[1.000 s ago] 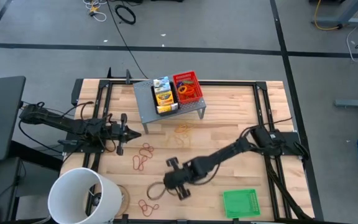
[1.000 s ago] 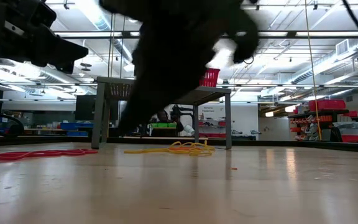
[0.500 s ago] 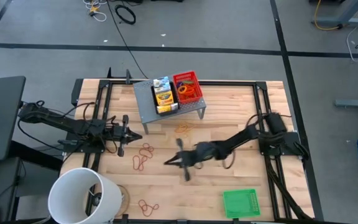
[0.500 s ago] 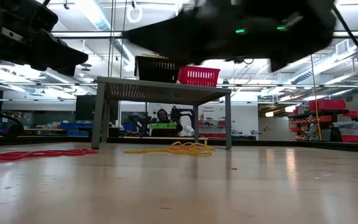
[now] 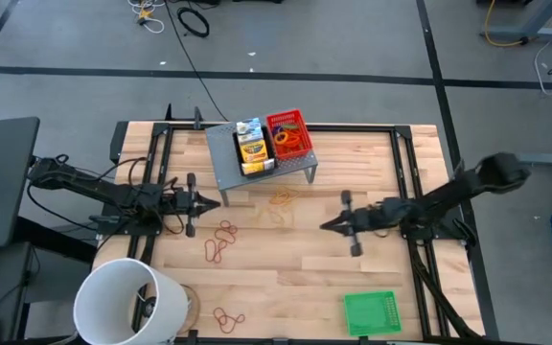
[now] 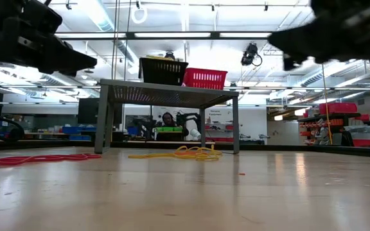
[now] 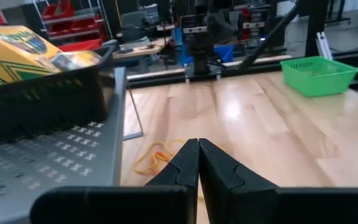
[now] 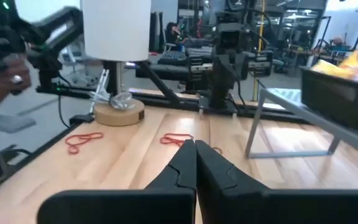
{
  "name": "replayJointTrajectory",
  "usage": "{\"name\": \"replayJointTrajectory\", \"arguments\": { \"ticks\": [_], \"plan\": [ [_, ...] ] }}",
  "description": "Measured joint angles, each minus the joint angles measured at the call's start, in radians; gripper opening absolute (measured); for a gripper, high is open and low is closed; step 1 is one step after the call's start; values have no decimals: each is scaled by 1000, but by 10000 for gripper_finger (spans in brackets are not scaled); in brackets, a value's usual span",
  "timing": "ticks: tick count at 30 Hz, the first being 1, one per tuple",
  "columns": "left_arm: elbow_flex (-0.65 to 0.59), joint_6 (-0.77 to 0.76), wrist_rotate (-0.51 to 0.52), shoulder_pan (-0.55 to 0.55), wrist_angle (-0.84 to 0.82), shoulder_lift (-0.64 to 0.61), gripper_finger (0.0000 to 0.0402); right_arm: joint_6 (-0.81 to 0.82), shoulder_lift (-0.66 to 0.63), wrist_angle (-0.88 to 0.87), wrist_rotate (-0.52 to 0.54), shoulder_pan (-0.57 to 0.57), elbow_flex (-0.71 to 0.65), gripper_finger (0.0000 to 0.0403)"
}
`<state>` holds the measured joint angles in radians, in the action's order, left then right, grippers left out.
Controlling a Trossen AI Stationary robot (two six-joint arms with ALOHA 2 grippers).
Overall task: Pick & Place Office Desk Supplies
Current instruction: Put the bottom right yellow rubber band into the green bin
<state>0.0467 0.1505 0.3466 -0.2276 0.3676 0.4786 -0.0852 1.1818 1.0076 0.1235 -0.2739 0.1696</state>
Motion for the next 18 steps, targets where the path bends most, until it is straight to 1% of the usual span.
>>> {"name": "replayJointTrajectory", "arguments": {
  "ticks": [2, 5, 8, 10, 12, 15, 18],
  "plan": [
    [0, 18, 18, 0, 1, 0, 14, 2, -69, 38, 4, -4, -71, 0],
    [0, 45, 61, 0, 1, 0, 14, -2, -133, 115, 6, -3, -162, 0],
    [0, 62, 106, 2, 10, 0, 14, -13, -165, 67, 12, -1, -162, 0],
    [0, 67, 106, 13, 22, 0, 14, -13, -162, 80, 4, -1, -162, 2],
    [0, 59, 94, 32, 18, 0, 14, -7, -152, 56, 1, -2, -162, 5],
    [0, 23, 69, 72, -12, 0, 14, 19, -154, 50, -20, -2, -162, 9],
    [0, -4, 33, 119, -42, 0, 14, 51, -153, 1, -22, -4, -162, 9]
  ]
}}
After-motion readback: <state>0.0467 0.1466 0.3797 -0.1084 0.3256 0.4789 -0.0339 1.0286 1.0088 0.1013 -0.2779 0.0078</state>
